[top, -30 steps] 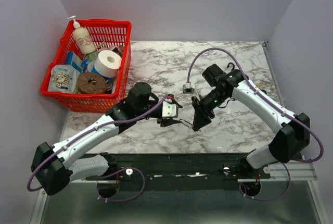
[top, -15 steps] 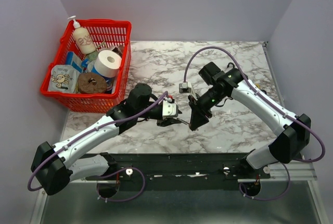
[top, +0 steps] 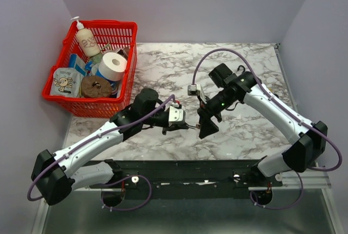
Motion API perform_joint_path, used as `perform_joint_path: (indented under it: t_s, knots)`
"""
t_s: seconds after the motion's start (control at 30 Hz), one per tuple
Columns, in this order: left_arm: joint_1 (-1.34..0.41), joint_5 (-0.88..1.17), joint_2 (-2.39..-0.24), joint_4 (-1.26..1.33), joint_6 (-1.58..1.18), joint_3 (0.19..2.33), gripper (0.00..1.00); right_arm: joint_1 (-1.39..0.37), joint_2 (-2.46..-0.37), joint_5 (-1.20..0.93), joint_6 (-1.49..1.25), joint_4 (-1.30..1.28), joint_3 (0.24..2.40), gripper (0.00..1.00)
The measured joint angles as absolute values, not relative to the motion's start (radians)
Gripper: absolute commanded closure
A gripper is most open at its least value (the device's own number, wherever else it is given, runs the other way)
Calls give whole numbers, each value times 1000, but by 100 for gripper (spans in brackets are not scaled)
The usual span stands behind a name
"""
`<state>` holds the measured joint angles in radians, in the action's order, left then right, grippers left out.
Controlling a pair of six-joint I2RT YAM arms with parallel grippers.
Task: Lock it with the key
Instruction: Pick up the lock from the center of the board.
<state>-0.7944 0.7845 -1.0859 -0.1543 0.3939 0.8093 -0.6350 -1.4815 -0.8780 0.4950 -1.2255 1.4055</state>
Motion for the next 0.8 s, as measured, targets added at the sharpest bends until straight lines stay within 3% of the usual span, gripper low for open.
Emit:
perform_joint_path:
  t_s: [0.37,0.57,0.77,0.8]
  knots:
    - [-788,779,-1023,-260,284,910,100,-428,-1246,-857,474,-1109,1358,0]
    - [-778,809,-1033,-288,187,1040,100,-429,-1059,-863,474,-1006,1286,0]
    - [-775,847,-1071,-300,110,1100,100,-434,-1053,-886,494,-970,1286,1]
    - [-775,850,-1076,-301,96,1101,100,-438,-1056,-886,499,-966,1286,5]
